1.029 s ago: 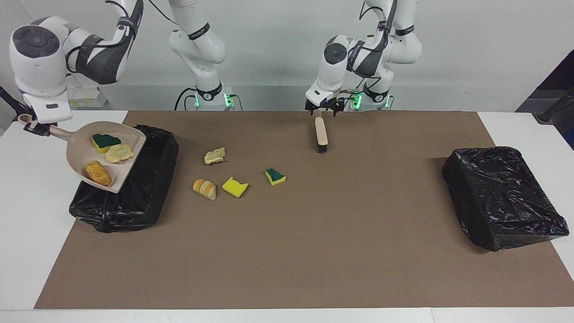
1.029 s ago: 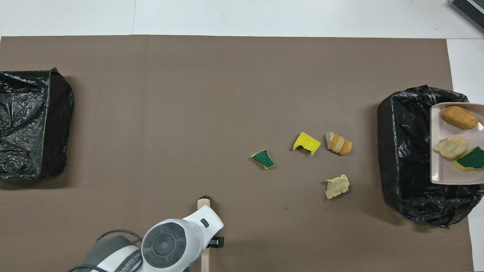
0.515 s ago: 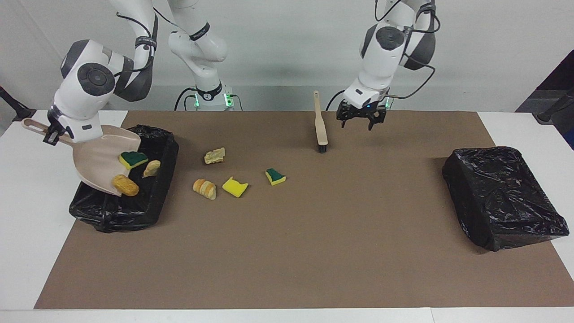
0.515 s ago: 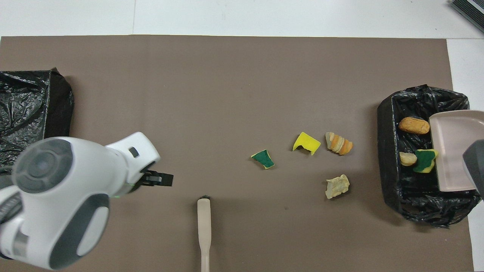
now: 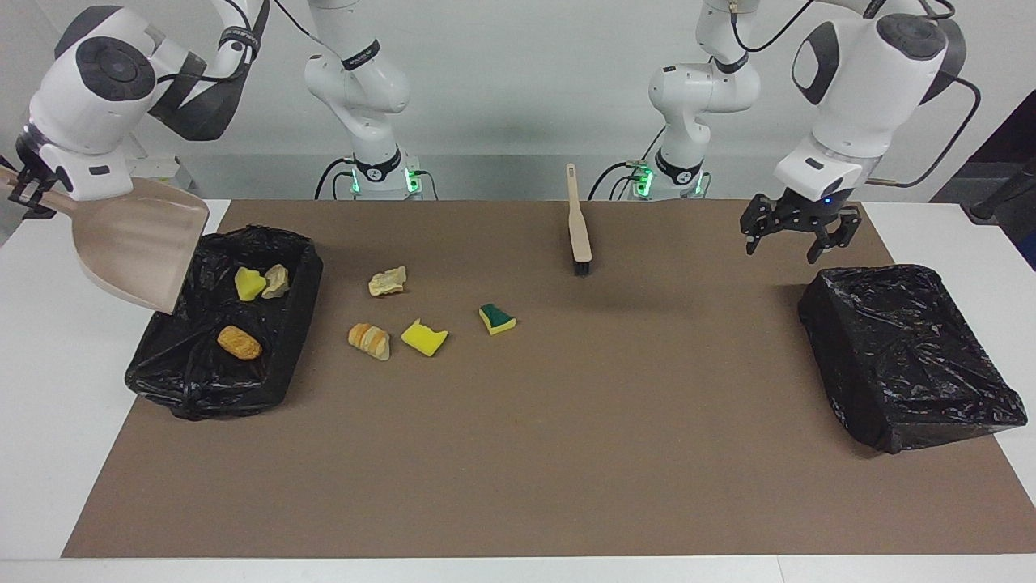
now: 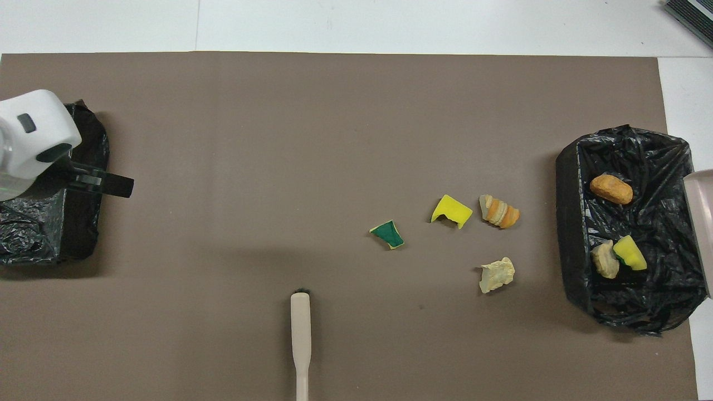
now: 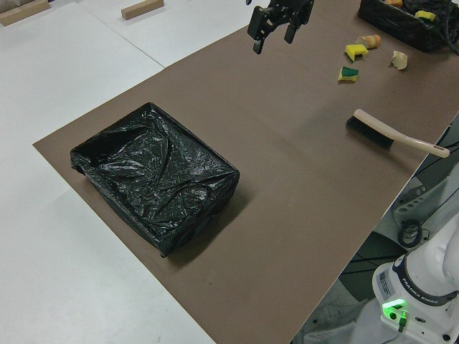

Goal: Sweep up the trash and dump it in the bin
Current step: 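Bring the empty dustpan back to the table center with the right gripper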

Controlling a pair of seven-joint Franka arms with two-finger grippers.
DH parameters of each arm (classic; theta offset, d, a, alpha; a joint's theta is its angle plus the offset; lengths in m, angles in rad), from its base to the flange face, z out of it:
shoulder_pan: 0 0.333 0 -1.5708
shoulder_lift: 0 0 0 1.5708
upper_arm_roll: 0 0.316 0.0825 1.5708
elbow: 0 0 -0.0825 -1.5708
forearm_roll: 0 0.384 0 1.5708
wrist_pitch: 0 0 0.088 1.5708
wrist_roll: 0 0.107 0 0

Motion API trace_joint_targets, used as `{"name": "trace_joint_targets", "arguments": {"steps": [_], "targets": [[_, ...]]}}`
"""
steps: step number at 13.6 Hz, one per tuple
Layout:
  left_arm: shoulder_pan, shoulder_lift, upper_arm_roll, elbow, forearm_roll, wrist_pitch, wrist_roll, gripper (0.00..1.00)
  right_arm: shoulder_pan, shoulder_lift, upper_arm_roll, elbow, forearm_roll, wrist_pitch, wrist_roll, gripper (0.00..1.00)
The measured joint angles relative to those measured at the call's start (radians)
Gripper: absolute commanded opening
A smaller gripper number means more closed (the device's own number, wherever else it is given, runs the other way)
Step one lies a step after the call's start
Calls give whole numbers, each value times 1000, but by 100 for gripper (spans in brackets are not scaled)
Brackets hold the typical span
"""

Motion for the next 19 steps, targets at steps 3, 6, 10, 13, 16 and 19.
{"name": "trace_joint_targets", "arguments": {"steps": [3, 6, 10, 13, 16, 19], "targets": [[0, 1, 5, 119, 0, -148, 2, 100, 0, 4, 3, 3, 174, 1, 0, 0], [0, 1, 6, 170, 0, -218, 2, 100, 33, 14, 12, 3, 329, 2, 14, 0], [-1, 11, 5, 177, -9, -228, 2, 100, 153, 43, 19, 3, 471, 2, 208, 0], [-1, 47, 6, 237, -10, -254, 2, 100, 252, 70, 23, 1, 550, 1, 448, 0], [-9, 59, 3, 261, -10, -264, 3, 100, 356, 121, 24, -1, 619, 1, 739, 0], [-10, 56, 6, 268, -10, -266, 3, 100, 483, 166, 24, -1, 632, 4, 1158, 0]]}}
